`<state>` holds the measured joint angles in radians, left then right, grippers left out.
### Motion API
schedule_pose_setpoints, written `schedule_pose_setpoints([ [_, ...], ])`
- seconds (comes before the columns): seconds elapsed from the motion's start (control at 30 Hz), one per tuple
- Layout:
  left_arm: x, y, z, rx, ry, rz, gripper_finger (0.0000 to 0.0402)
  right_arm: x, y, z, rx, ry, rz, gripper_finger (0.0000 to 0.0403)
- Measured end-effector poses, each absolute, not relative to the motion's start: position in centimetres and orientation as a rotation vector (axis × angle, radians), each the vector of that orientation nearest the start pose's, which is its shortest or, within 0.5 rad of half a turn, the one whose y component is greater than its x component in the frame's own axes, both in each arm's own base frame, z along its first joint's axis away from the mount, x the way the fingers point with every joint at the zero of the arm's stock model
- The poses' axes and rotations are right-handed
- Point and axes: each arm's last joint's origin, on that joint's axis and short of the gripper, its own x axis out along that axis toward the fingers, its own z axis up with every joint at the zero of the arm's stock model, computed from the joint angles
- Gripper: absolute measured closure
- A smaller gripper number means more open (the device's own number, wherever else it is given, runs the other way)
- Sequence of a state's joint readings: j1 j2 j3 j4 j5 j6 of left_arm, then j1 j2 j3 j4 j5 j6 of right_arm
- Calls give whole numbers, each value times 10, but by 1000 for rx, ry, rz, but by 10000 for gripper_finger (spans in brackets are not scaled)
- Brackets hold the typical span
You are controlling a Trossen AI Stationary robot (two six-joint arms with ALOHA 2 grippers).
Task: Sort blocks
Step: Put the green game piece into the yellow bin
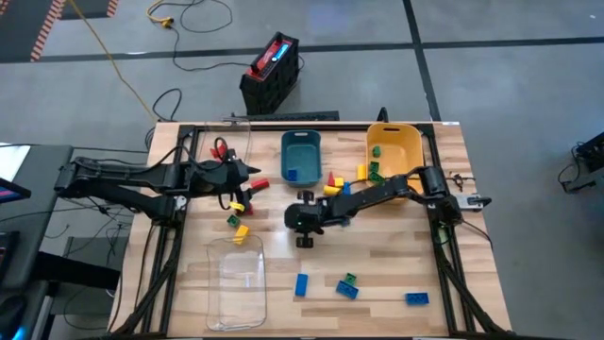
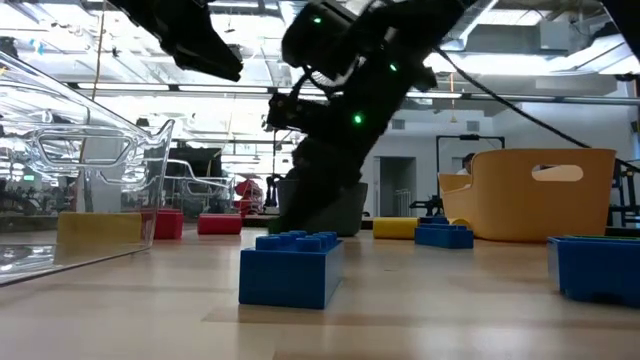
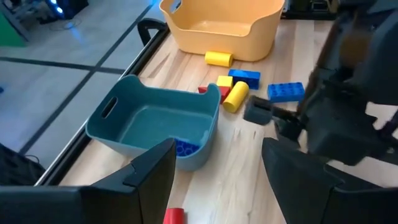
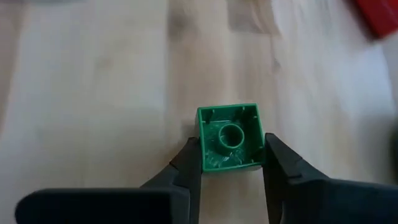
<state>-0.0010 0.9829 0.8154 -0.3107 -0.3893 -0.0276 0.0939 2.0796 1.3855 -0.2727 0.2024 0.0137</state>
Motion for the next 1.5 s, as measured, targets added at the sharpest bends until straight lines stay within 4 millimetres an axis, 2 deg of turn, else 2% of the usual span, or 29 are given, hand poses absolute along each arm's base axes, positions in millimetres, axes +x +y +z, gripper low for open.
schedule_pose_setpoints([
  [0.17, 209, 11, 298, 114, 479, 377, 169, 428, 28, 162, -157, 1093, -116, 279],
  [0.23, 209, 11, 294, 143, 483, 371, 169, 421, 26, 168, -167, 1145, -114, 281],
  [0.33, 208, 11, 278, 183, 455, 363, 169, 407, 22, 186, -164, 1204, -124, 282],
  [0.47, 206, 13, 261, 215, 406, 368, 169, 389, 15, 219, -135, 1159, -156, 282],
  [0.67, 198, 14, 265, 201, 403, 378, 169, 338, -3, 249, -99, 1121, -281, 282],
  [0.77, 183, 13, 269, 175, 411, 380, 169, 305, -12, 269, -33, 1119, -354, 281],
  [0.87, 170, 13, 280, 144, 341, 387, 169, 273, -15, 279, 4, 1128, -451, 281],
  [0.97, 161, 13, 290, 115, 270, 394, 169, 245, -14, 281, 51, 1114, -534, 281],
  [1.07, 159, 13, 292, 101, 247, 417, 169, 220, -18, 275, 142, 1117, -623, 281],
  [1.23, 167, 22, 297, 155, 200, 575, 169, 188, -42, 264, 280, 1150, -854, 280],
  [1.3, 173, 26, 298, 167, 181, 604, 169, 183, -57, 261, 311, 1163, -911, 280],
  [1.5, 187, 39, 289, 192, 225, 588, 169, 182, -102, 251, 422, 1193, -909, 280],
])
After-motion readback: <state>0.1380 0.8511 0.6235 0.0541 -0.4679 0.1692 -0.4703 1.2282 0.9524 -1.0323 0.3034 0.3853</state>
